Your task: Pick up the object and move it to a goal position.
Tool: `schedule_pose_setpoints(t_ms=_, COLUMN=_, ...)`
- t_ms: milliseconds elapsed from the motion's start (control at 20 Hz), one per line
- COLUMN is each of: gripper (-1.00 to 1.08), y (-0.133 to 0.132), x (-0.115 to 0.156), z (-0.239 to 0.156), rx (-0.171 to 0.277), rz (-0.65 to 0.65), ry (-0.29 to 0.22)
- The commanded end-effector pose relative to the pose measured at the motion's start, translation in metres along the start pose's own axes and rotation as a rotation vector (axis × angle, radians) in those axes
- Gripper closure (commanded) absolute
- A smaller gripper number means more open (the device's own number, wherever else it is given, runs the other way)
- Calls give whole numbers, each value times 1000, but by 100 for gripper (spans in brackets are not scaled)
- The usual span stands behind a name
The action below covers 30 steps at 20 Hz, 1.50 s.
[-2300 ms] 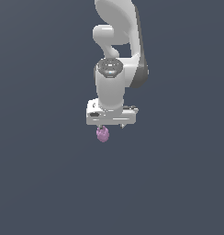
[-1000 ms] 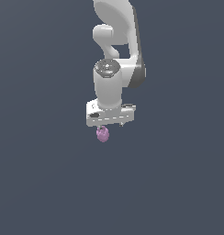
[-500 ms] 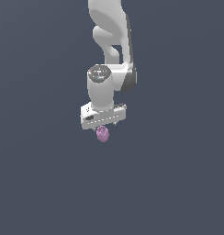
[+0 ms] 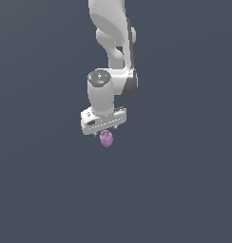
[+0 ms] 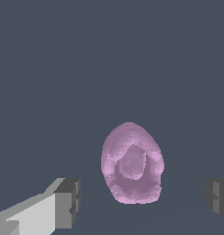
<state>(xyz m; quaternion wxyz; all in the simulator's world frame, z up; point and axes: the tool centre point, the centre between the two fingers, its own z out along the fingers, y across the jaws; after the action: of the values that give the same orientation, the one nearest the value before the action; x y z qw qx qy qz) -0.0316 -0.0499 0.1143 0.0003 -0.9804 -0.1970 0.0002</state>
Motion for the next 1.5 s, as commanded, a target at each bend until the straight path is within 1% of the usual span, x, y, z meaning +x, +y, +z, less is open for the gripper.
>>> schedule_pose_setpoints(t_ms=0, gripper=-92, y=0, x=-1, z=1, rx=-1, rz=-7, ry=0)
schedule_pose_setpoints(t_ms=250, gripper=-92, y=0, x=0, z=6, rx=0, rz=-3, ry=0)
schedule_pose_setpoints(t_ms=650, gripper=-92, y=0, x=-2, z=41, rx=0, rz=-6, ry=0)
schedule_pose_setpoints(t_ms=950, gripper=-92, y=1, x=-1, z=51, rx=0, rz=-7, ry=0)
schedule_pose_setpoints(t_ms=1000, gripper=108, y=1, x=-1, z=51, rx=0, rz=-7, ry=0)
schedule_pose_setpoints(t_ms=1450, gripper=108, y=1, x=-1, z=51, rx=0, rz=-7, ry=0)
